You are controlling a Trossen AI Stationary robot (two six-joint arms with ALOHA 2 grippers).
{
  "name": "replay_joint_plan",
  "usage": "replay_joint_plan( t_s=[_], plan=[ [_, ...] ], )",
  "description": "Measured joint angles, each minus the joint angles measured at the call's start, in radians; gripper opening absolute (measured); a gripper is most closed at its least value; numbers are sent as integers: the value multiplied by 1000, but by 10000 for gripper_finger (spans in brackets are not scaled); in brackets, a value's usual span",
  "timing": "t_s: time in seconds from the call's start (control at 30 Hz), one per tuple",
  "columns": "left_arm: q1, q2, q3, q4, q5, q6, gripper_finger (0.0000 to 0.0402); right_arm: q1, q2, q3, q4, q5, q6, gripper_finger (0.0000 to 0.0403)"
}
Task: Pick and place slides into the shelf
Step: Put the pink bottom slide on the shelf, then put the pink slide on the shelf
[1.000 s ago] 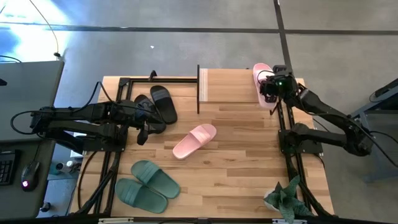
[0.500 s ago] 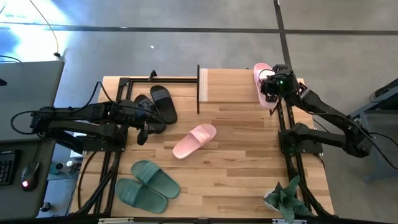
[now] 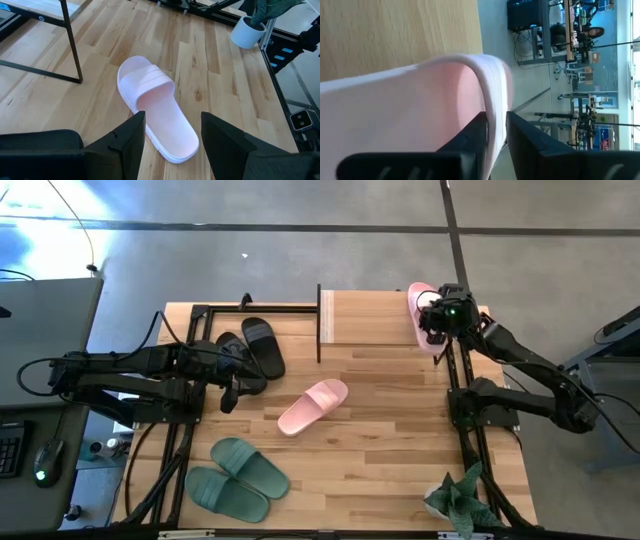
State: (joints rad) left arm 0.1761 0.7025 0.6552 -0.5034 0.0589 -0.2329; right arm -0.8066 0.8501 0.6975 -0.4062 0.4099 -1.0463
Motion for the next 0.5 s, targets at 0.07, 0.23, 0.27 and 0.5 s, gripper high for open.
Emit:
replay_joint_plan(
  t_s=[0.07, 0.23, 0.27, 0.5],
  plan=[
    [0, 0, 0, 0, 0, 0, 177, 0, 0, 0, 0, -5, 2, 74],
    [0, 0, 0, 0, 0, 0, 177, 0, 0, 0, 1, -31, 20, 88],
    [0, 0, 0, 0, 0, 0, 177, 0, 0, 0, 1, -38, 28, 90],
    [0, 0, 0, 0, 0, 0, 177, 0, -6, 0, 0, -33, 44, 99]
  ],
)
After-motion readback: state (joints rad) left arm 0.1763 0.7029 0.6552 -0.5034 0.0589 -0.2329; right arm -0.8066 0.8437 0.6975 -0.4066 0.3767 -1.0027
